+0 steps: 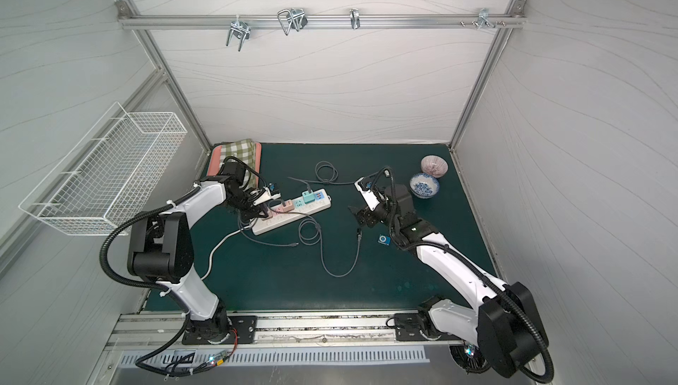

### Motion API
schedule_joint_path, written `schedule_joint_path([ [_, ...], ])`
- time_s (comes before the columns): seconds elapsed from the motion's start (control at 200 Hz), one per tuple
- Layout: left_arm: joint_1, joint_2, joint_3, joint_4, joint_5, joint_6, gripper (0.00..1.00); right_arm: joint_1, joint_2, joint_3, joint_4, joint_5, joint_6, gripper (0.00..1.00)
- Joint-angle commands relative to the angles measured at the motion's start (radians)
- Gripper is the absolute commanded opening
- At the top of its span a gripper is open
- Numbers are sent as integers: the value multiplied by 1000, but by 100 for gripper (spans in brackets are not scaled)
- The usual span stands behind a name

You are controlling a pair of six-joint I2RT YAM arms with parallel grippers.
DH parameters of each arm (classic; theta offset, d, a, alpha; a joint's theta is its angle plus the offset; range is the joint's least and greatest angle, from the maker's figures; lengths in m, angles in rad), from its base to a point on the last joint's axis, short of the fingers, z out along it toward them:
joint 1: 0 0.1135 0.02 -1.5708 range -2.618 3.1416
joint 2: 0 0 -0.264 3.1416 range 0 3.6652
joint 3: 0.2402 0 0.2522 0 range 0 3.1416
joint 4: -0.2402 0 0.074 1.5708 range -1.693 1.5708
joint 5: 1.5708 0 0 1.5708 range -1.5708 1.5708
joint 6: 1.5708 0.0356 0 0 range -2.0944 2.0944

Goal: Charge mp3
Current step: Insert the plug into the socket.

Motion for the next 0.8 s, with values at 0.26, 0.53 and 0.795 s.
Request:
schedule_joint_path([
  [0.26,-17,-14,-54,55,-64,-124,12,1,-19,-13,12,-49,-64,90],
  [0.53,-15,-85,19,106,-56,-225,48,5,6,22,-31,-70,-114,90],
  [0.795,-13,-174,-17,144,-66,-279,99,3,34,32,-68,-185,-240,81],
])
